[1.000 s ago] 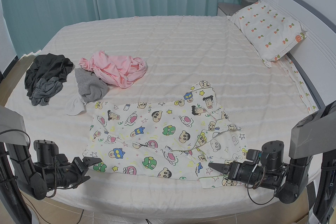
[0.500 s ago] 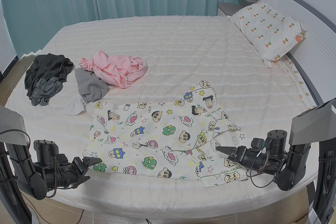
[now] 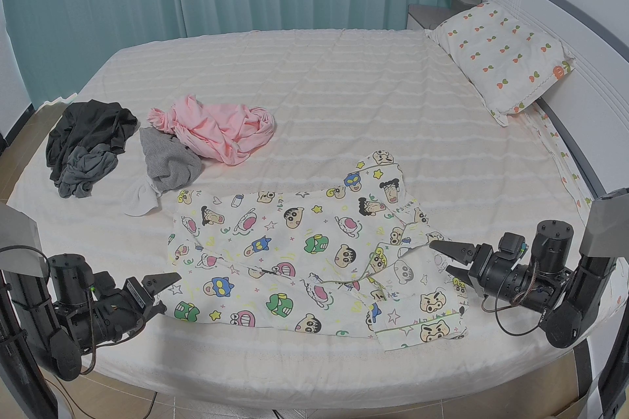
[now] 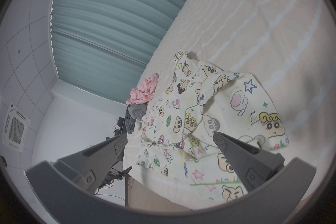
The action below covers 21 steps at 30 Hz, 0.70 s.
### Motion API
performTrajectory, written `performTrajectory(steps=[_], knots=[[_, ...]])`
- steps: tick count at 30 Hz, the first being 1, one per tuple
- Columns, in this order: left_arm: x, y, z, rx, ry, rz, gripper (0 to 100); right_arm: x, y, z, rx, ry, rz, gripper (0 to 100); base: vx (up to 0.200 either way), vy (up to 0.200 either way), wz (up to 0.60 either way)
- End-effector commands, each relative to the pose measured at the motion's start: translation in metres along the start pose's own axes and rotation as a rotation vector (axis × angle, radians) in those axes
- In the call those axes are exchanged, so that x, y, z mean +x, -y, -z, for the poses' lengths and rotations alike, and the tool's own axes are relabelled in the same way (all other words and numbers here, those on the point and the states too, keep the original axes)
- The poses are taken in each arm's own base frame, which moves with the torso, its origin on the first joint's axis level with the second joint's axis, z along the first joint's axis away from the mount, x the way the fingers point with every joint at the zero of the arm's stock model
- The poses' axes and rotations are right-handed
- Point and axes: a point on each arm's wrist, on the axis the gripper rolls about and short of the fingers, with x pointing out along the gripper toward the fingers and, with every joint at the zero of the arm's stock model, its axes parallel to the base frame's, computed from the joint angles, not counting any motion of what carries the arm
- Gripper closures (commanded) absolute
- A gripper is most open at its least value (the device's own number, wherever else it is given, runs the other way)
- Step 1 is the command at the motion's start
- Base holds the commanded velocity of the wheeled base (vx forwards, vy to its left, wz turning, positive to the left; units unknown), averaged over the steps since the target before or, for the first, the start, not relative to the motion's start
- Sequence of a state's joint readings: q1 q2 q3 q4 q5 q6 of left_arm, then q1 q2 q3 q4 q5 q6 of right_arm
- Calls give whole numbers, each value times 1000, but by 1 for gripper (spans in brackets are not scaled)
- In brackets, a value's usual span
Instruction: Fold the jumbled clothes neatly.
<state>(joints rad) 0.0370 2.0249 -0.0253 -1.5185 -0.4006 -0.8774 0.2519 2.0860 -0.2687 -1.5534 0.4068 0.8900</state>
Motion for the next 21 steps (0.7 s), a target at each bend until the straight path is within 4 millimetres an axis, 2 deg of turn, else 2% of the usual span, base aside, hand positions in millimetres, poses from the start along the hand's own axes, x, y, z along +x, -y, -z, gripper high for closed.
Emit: performTrajectory(steps=[1, 18, 21], knots=[[-7, 0, 1, -25, 5, -5, 0, -8, -10, -1, -20, 14, -28, 0, 0, 0, 0], [-7, 5, 4, -32, -3, 16, 0, -10, -10, 3, -76, 1, -16, 0, 0, 0, 0], [-7, 5, 4, -33, -1, 15, 0, -10, -9, 4, -75, -2, -15, 0, 0, 200, 0]])
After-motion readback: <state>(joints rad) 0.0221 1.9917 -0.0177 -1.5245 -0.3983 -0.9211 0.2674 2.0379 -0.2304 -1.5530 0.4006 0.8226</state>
